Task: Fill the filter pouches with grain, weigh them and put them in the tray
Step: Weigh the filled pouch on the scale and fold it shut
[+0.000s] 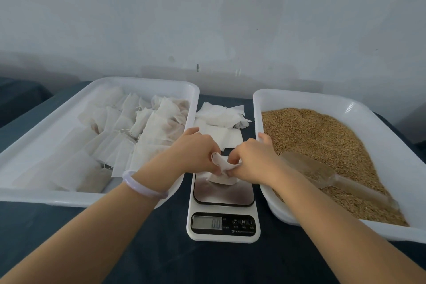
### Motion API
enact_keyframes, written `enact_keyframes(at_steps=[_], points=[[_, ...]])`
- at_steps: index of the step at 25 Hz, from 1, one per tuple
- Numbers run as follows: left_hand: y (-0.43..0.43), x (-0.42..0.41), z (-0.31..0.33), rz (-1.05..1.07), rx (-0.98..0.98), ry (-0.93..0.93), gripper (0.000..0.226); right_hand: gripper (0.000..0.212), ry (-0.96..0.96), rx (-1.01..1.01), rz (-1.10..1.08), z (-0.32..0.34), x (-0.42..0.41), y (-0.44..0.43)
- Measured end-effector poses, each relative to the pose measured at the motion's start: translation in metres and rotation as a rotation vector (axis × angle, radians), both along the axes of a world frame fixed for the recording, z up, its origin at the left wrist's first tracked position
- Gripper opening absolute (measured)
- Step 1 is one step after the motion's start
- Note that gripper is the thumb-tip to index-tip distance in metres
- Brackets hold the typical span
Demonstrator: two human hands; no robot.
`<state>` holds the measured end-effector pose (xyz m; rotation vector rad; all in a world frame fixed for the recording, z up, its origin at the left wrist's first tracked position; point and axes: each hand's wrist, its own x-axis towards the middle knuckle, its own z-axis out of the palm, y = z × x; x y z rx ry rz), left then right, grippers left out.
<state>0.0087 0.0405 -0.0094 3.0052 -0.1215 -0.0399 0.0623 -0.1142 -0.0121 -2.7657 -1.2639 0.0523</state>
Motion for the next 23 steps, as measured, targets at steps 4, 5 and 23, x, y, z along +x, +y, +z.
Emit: enact_keyframes(at_steps=[4,5,23], points=[[-0.0032,0.0039,0.0001,-0.007,0.042,0.003,0.020,0.014,-0.046,-0.031,0.006,-0.0013,-0.0004,0.0027],[-0.0034,0.0037,0.0002,-0.014,0.042,0.009,0.018,0.015,-0.055,-0.030,0.009,-0.0020,-0.0003,0.0031],[-0.0035,-0.0003,-0.0017,-0.031,0.009,0.044,0.021,0.029,0.083,0.228,0.005,-0.0017,0.0009,-0.0017]])
